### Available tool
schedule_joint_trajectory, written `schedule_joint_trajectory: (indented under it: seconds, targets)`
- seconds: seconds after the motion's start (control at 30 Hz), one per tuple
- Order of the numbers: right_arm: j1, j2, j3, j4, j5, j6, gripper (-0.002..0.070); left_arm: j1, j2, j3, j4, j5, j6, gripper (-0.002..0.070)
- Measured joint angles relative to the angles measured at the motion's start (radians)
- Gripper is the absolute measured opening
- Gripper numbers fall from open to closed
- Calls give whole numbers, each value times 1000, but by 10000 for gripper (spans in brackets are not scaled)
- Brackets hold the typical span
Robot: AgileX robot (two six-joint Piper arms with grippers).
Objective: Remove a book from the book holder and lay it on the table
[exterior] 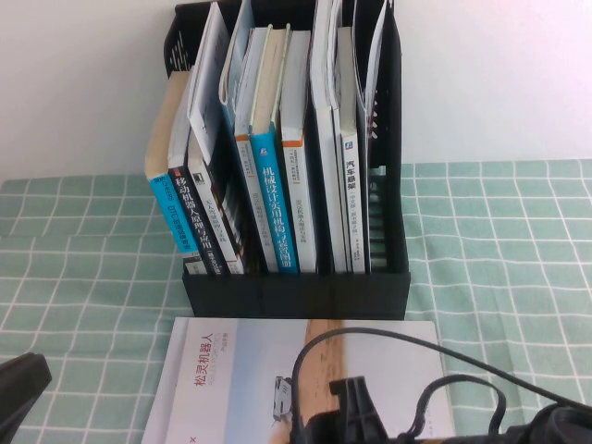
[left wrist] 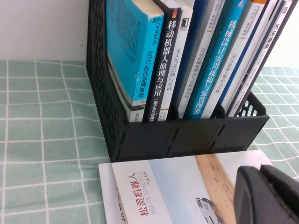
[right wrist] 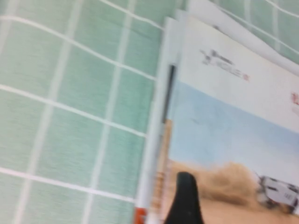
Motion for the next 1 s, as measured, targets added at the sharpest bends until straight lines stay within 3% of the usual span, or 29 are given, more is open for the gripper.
schedule_joint_trajectory:
  seconds: [0.17,0.3,0.37,0.43,0.6,0.7,0.9,1.0]
  targets:
    - [75,-11,-27,-36,49,-63,461,0,0,0,-2,0,0,-2]
    - [98,-39,-126,-161,68,-257,273,0,0,0,-26,-1,2,-2]
    - [97,-53,-207,-196,70,-303,138,0,0,0,-33,-1,2,-2]
    - [84,-65,-316,-216,85,-322,57,0,0,0,-37,-1,2,-2]
    - [24,-78,-587,-268,205,-314,7,0,0,0,-43,-2,2,-2]
    - [-43,-81,-715,-398,362,-185,1,0,0,0,-45,-2,2,-2]
    - [-168,-81,-898,-980,830,288,-1,0,0,0,-46,-2,2,-2]
    - [-251,-82,-954,-1124,1081,462,-1,0,0,0,-46,-2,0,-2]
